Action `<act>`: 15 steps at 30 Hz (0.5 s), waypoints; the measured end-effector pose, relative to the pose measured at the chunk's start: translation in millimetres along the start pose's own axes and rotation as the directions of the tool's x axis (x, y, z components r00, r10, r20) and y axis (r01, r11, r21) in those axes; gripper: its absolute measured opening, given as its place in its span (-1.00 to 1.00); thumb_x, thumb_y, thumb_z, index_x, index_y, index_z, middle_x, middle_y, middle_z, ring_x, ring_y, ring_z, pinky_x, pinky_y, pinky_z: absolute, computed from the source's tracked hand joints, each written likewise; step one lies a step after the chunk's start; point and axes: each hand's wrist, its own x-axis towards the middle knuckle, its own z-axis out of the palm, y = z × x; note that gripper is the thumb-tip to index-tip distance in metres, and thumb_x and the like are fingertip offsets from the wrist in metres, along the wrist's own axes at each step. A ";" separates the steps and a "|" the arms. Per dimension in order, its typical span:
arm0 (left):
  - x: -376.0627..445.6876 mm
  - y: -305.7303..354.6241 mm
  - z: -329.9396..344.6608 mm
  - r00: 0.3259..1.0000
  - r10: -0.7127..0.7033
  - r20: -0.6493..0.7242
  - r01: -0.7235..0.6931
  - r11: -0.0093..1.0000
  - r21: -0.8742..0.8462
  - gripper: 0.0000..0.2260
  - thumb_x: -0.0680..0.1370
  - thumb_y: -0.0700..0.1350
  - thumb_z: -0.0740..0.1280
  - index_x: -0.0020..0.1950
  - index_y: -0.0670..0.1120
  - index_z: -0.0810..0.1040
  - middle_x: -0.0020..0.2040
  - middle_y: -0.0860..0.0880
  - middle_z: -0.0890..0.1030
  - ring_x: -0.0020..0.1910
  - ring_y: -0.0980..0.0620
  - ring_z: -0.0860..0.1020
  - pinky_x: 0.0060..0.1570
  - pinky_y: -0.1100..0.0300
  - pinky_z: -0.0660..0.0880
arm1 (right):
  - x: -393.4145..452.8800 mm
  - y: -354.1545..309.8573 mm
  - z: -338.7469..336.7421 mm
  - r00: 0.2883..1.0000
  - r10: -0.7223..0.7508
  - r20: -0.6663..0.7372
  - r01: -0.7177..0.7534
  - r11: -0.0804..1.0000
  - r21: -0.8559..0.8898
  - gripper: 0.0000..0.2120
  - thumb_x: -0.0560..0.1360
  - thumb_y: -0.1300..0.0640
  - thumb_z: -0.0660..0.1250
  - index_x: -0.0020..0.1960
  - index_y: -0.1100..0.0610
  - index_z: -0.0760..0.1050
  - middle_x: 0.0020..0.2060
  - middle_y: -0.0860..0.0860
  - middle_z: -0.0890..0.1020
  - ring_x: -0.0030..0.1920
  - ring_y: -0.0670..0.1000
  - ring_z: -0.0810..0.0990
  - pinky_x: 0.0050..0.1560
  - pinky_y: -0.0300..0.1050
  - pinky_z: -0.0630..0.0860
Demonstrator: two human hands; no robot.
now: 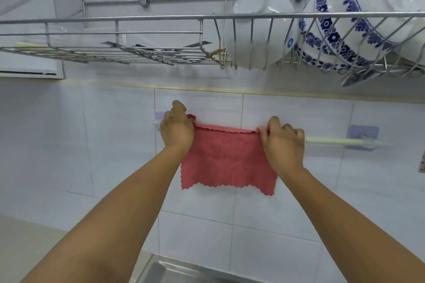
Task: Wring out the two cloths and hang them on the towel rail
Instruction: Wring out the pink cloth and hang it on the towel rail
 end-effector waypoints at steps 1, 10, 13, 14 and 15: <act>0.2 -1.0 1.9 1.000 0.003 0.021 -0.003 0.999 -0.048 -0.79 0.58 -0.18 0.27 0.18 -0.14 0.36 -0.15 -0.15 0.60 -0.15 -0.17 0.60 -0.25 0.08 0.45 | 0.8 0.5 0.5 1.000 -0.006 0.001 0.006 1.000 -0.001 -0.70 0.62 -0.04 0.10 -0.05 0.15 0.46 -0.37 0.03 0.52 -0.22 0.13 0.50 -0.02 0.04 0.32; -14.5 -28.1 5.4 0.900 0.432 0.062 -0.436 0.894 0.101 -0.75 0.61 -0.01 0.13 0.10 -0.16 0.45 -0.25 -0.12 0.64 -0.26 -0.14 0.60 -0.16 0.04 0.48 | -6.4 7.8 1.2 0.998 -0.028 -0.051 0.023 0.996 -0.086 -0.63 0.62 -0.08 0.09 -0.08 0.14 0.53 -0.30 0.05 0.62 -0.22 0.12 0.56 0.03 0.05 0.32; -12.0 -30.0 8.4 0.881 0.450 0.144 -0.472 0.860 0.196 -0.66 0.61 0.14 0.09 0.08 -0.08 0.48 -0.09 -0.06 0.66 -0.04 -0.08 0.59 0.19 -0.05 0.36 | -6.6 11.1 2.6 0.998 -0.012 -0.058 0.007 0.996 -0.085 -0.62 0.62 -0.13 0.05 -0.06 0.15 0.45 -0.37 0.04 0.58 -0.29 0.12 0.55 -0.01 0.05 0.32; -11.0 -30.2 9.4 0.878 0.447 0.171 -0.477 0.848 0.230 -0.64 0.61 0.16 0.07 0.09 -0.06 0.50 -0.04 -0.03 0.65 0.02 -0.07 0.56 0.23 -0.06 0.31 | -6.2 11.7 3.7 0.999 -0.021 -0.047 0.017 0.995 -0.103 -0.60 0.63 -0.13 0.02 -0.07 0.14 0.45 -0.37 0.03 0.58 -0.29 0.11 0.54 -0.03 0.04 0.32; -10.9 -30.4 10.5 0.879 0.443 0.178 -0.476 0.842 0.254 -0.62 0.62 0.17 0.06 0.08 -0.05 0.53 0.00 -0.02 0.65 0.06 -0.06 0.54 0.23 -0.05 0.29 | -6.6 12.5 4.6 0.999 -0.029 -0.044 0.024 0.992 -0.122 -0.58 0.64 -0.13 0.00 -0.08 0.13 0.47 -0.36 0.03 0.58 -0.27 0.11 0.54 -0.03 0.04 0.31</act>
